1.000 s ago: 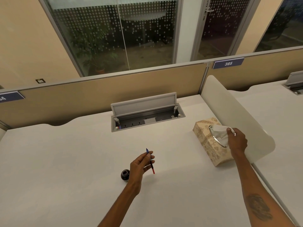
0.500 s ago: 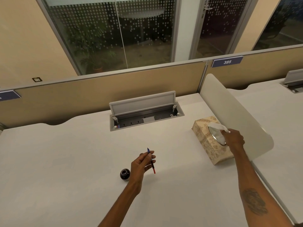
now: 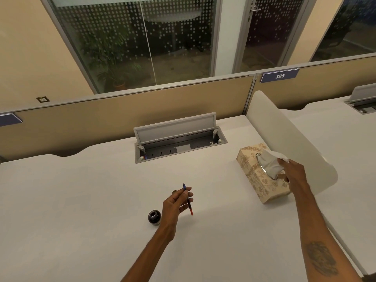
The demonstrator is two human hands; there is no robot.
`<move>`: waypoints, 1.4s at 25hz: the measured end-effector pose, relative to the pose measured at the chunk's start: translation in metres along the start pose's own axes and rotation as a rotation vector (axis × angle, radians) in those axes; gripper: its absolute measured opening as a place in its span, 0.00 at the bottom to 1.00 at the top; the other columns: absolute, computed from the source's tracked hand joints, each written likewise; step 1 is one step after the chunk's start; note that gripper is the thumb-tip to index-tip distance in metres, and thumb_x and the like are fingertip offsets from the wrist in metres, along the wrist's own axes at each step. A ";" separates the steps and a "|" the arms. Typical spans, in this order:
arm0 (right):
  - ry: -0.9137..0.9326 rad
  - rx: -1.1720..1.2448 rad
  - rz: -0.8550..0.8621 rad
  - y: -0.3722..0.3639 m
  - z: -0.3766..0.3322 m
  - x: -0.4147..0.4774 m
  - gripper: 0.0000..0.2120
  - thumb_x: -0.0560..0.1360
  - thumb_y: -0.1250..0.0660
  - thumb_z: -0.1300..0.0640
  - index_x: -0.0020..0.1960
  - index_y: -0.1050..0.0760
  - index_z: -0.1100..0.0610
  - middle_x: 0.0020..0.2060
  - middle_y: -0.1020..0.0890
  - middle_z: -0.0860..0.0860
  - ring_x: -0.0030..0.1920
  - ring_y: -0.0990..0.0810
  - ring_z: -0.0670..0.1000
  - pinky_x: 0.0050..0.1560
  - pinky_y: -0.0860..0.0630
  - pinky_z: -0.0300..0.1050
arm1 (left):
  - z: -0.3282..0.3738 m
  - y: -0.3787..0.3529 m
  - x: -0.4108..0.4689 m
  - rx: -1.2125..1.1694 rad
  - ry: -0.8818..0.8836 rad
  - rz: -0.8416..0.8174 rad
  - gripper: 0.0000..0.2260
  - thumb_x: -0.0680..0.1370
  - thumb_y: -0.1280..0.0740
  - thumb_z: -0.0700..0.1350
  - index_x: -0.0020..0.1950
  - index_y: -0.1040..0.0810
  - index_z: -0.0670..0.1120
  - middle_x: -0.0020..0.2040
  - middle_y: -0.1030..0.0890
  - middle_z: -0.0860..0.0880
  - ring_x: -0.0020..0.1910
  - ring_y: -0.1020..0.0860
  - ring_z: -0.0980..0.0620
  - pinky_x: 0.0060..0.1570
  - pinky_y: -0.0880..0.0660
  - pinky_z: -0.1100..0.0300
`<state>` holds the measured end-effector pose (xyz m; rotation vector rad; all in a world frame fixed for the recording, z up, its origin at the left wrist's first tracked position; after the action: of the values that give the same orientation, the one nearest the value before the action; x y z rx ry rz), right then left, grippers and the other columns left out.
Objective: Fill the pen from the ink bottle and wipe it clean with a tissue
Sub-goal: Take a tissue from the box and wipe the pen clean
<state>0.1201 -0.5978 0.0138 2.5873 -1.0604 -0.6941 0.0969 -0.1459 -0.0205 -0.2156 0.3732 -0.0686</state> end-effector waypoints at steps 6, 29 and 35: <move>0.134 -0.233 0.183 -0.001 -0.023 -0.014 0.14 0.76 0.34 0.48 0.41 0.21 0.59 0.42 0.17 0.63 0.44 0.19 0.65 0.46 0.24 0.53 | 0.003 0.007 -0.001 0.004 -0.007 0.004 0.09 0.80 0.33 0.47 0.56 0.15 0.50 0.52 0.13 0.46 0.53 0.15 0.46 0.51 0.19 0.57; 0.283 -0.499 0.032 0.003 -0.050 -0.027 0.11 0.77 0.32 0.53 0.44 0.19 0.61 0.45 0.16 0.64 0.52 0.21 0.66 0.47 0.28 0.50 | -0.008 -0.039 0.007 0.119 0.018 -0.138 0.09 0.80 0.33 0.49 0.57 0.15 0.49 0.53 0.13 0.48 0.53 0.15 0.50 0.57 0.21 0.52; 0.269 -0.580 0.040 0.012 -0.060 -0.019 0.11 0.75 0.29 0.54 0.54 0.17 0.60 0.51 0.16 0.62 0.53 0.19 0.65 0.50 0.26 0.50 | -0.012 -0.037 0.004 0.121 0.017 -0.122 0.09 0.80 0.33 0.48 0.56 0.15 0.51 0.53 0.13 0.48 0.53 0.15 0.49 0.56 0.20 0.54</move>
<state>0.1323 -0.5888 0.0759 2.0764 -0.6953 -0.5248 0.0952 -0.1850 -0.0249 -0.1179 0.3711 -0.2124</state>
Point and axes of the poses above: each hand's wrist, its own x-axis towards the middle knuckle, its own y-axis out of the back of the hand, z = x × y, the point moved 7 cm from there along x, towards the middle knuckle
